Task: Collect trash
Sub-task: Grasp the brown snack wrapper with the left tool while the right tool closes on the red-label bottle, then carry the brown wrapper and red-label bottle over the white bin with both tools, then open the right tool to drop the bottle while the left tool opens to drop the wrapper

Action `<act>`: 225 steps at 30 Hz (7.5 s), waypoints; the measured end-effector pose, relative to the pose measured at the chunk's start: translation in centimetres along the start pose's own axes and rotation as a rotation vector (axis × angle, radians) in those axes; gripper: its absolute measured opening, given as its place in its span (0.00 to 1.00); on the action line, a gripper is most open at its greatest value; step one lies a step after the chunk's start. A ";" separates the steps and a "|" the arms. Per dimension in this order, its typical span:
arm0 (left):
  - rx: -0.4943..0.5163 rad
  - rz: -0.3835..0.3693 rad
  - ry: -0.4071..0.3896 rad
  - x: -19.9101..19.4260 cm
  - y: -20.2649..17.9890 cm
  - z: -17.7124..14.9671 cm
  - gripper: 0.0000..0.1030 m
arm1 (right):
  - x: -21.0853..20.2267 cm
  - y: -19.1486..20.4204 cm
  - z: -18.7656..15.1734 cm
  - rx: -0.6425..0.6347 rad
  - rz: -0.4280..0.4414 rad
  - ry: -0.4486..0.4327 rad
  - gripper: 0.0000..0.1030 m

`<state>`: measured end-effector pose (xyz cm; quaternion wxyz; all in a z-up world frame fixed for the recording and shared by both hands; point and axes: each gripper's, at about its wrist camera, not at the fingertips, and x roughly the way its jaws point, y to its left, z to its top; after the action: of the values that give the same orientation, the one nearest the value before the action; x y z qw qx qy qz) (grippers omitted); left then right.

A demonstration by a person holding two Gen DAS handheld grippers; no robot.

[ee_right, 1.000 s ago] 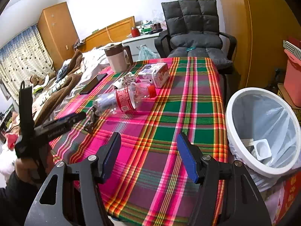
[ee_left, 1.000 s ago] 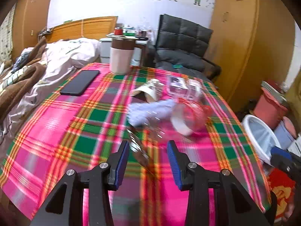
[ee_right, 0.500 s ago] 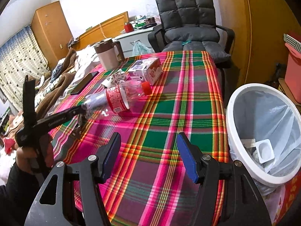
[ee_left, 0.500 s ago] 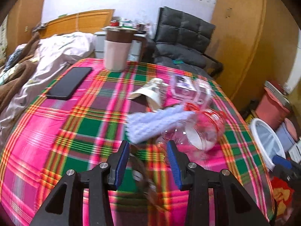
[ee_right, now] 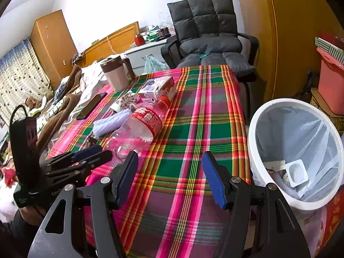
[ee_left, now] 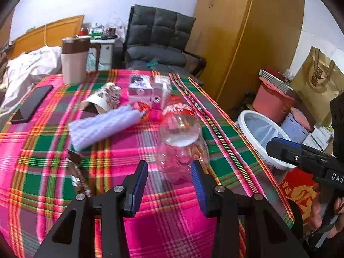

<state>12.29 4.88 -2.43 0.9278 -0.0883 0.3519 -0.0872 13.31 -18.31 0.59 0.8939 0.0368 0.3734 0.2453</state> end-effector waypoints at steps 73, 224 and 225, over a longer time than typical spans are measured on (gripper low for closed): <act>-0.125 0.136 0.030 -1.4 0.4 -1.6 0.22 | 2.8 1.4 -0.3 -0.087 0.022 0.059 0.60; 0.142 -0.229 0.068 5.5 -18.7 3.1 0.40 | -7.2 -11.9 -1.4 0.152 -0.235 -0.069 0.62; 0.139 -0.226 0.066 5.1 -18.5 3.0 0.40 | -7.2 -11.5 -1.5 0.146 -0.227 -0.070 0.62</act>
<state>16.22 -13.87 0.69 0.9039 -0.0602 0.3630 -0.2182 12.67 -31.91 1.32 0.9233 0.0679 0.3608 0.1130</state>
